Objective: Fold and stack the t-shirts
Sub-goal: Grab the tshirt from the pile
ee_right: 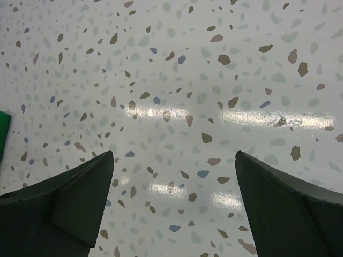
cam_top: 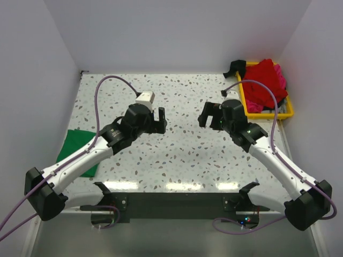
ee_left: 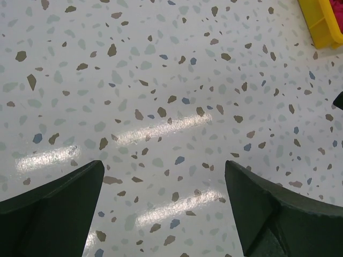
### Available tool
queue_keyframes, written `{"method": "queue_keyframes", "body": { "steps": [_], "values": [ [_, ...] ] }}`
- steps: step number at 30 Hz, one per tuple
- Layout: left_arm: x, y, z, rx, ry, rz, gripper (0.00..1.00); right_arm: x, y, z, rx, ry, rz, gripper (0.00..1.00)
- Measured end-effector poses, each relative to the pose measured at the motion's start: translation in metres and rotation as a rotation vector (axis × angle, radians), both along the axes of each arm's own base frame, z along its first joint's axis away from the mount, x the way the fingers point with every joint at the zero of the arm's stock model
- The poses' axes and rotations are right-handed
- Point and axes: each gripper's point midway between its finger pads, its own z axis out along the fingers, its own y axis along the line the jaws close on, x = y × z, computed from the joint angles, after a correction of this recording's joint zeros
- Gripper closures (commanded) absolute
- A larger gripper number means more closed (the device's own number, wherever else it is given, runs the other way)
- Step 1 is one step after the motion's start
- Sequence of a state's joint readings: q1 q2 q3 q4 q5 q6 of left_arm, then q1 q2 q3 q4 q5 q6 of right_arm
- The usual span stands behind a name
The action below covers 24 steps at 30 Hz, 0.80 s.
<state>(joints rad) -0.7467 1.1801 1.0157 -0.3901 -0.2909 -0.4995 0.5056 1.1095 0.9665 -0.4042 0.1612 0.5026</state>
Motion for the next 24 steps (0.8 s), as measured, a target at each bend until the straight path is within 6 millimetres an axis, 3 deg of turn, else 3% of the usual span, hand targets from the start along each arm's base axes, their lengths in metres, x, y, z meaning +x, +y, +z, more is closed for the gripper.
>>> {"method": "queue_keyframes", "body": {
  "steps": [10, 15, 18, 21, 24],
  "values": [
    [-0.002, 0.003, -0.003, 0.025, 0.01, -0.007, 0.0, 0.003, 0.002, -0.005, -0.021, 0.014, 0.01, 0.01],
    [-0.003, 0.004, -0.005, 0.037, 0.013, -0.011, 0.0, 0.027, 0.007, -0.01, -0.068, 0.041, -0.008, 0.01],
    [-0.005, 0.007, -0.006, 0.051, 0.016, -0.013, 0.0, 0.057, 0.005, -0.02, -0.107, 0.071, -0.033, 0.01],
    [-0.007, 0.011, -0.007, 0.069, 0.019, -0.012, 0.0, 0.095, -0.021, -0.033, -0.114, 0.11, -0.117, 0.02],
    [-0.009, 0.015, -0.004, 0.077, 0.013, -0.01, 0.0, 0.135, -0.077, -0.048, -0.106, 0.154, -0.261, 0.03]
  ]
}}
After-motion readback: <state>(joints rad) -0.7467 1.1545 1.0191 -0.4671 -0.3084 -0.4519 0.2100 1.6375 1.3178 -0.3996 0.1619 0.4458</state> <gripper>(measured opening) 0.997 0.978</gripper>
